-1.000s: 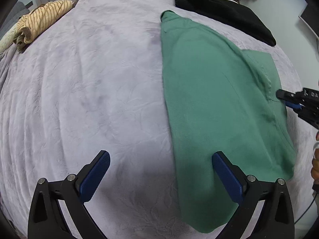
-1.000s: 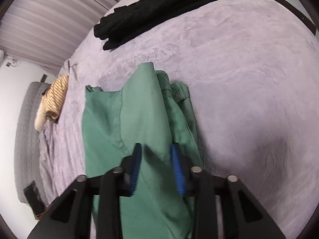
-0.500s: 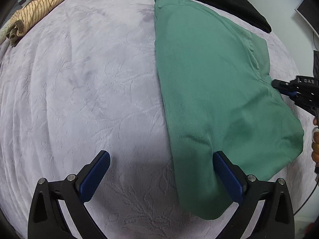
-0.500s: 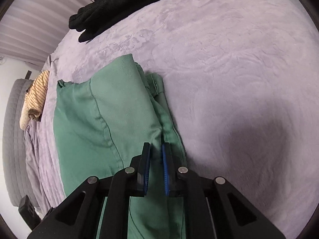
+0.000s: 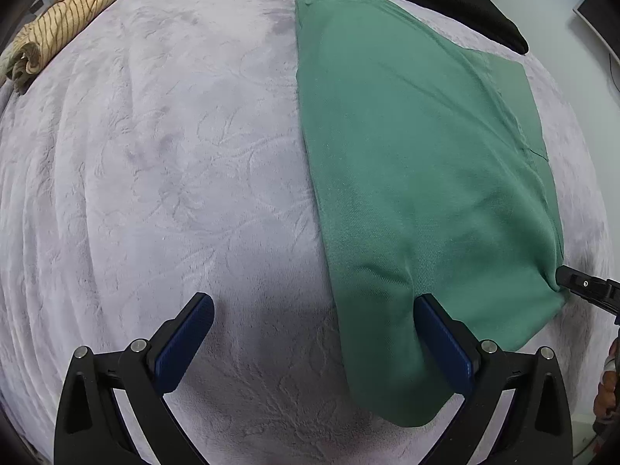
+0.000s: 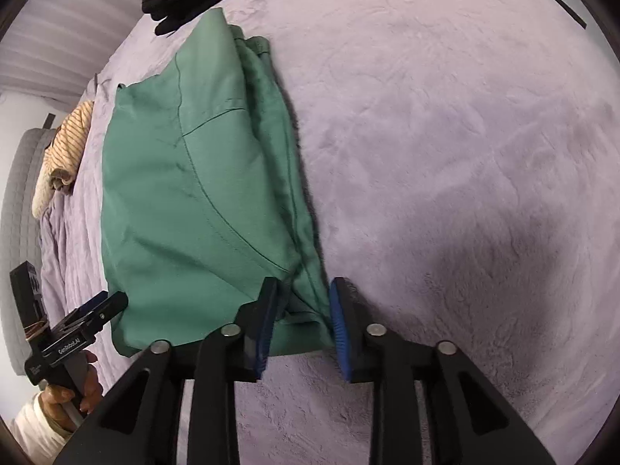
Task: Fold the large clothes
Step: 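Press the folded jacket bundle flat with the right gripper, then move the open right gripper to the folded green jacket's edge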
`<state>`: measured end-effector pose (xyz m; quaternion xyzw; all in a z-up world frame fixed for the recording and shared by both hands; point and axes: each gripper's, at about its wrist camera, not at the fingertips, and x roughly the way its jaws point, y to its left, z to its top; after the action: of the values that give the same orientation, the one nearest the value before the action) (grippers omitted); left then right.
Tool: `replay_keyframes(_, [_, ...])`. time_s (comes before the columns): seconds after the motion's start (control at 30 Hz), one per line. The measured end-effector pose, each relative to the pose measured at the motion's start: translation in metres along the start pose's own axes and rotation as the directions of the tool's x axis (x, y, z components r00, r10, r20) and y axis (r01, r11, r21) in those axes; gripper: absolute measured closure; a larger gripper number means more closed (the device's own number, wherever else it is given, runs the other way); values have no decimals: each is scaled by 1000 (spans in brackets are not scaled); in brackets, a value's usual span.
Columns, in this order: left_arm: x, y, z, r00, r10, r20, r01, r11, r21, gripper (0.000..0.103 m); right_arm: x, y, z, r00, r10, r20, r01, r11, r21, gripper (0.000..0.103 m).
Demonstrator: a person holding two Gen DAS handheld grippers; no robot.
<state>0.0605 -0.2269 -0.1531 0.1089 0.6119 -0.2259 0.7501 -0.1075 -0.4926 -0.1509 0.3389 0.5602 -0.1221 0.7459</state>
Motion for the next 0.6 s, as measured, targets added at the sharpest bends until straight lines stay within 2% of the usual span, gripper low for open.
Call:
replay_keyframes(0.13, [1, 2, 3, 1000, -6, -10, 6, 1000, -12, 0, -17, -1, 3, 999, -31, 25, 31, 999, -14, 67])
replay_keyframes(0.23, [1, 2, 4, 1000, -6, -15, 5, 1000, -16, 0, -34, -8, 11, 996, -4, 92, 1, 1000, 28, 63])
replay_keyframes(0.3, [2, 0, 6, 1000, -2, -16, 2, 1000, -13, 0, -38, -13, 19, 994, 22, 107, -29, 998, 61, 63])
replay_keyframes(0.4, [2, 0, 8, 1000, 0, -19, -1, 1000, -11, 0, -35, -15, 29, 994, 41, 97, -49, 995, 81, 61])
replay_keyframes(0.53, [3, 0, 9, 1000, 3, -22, -3, 1000, -8, 0, -26, -13, 30, 995, 63, 77, -69, 995, 76, 50])
replay_keyframes(0.6, [5, 0, 8, 1000, -3, -28, 2, 1000, -12, 0, -23, -11, 28, 995, 75, 65, -80, 994, 76, 49])
